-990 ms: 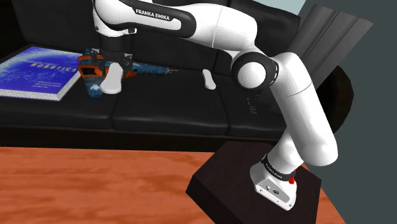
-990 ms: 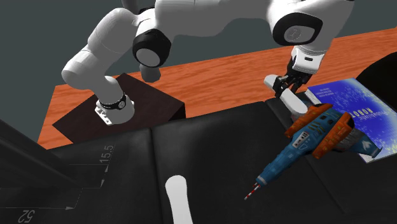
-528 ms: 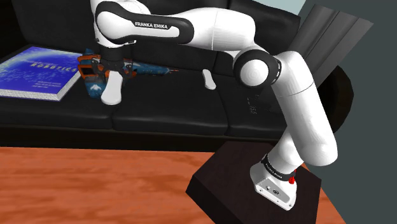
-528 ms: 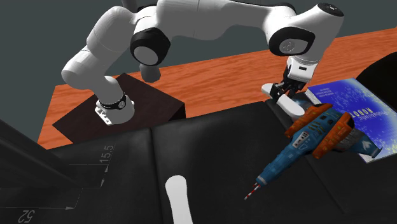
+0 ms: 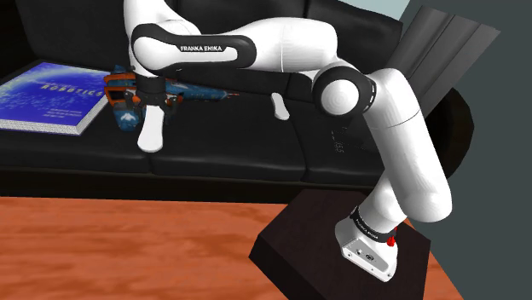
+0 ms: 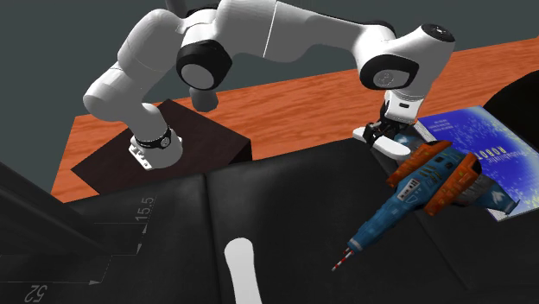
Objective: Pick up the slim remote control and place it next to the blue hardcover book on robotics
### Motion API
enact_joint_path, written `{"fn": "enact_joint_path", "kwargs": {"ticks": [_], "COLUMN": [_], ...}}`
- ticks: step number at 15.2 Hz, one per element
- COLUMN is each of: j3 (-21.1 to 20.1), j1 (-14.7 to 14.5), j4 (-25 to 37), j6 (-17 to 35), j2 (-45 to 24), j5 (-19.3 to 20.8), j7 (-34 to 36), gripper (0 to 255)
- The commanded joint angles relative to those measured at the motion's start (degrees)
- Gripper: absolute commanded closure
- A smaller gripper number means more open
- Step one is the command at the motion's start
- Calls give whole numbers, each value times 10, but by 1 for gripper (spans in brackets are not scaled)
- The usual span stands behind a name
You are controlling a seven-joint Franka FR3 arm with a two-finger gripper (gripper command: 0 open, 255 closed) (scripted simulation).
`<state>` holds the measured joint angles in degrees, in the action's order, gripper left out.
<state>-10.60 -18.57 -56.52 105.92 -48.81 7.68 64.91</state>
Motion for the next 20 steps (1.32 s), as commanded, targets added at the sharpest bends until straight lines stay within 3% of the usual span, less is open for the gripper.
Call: {"fn": "enact_joint_path", "kwargs": {"ticks": [1,8,9,14,18,20], "j3": [0,0,0,0,-1,-1], "j1": [1,1,1,1,-3,-3], "j4": [-13,-13,-7,-13,51,51], "j6": [10,9,6,9,-60,-59], "j2": [0,0,-3,0,5,5], "j5": [0,0,0,0,-2,-2], "j7": [0,0,0,0,-3,-3], "gripper": [255,255,0,0,0,0]}}
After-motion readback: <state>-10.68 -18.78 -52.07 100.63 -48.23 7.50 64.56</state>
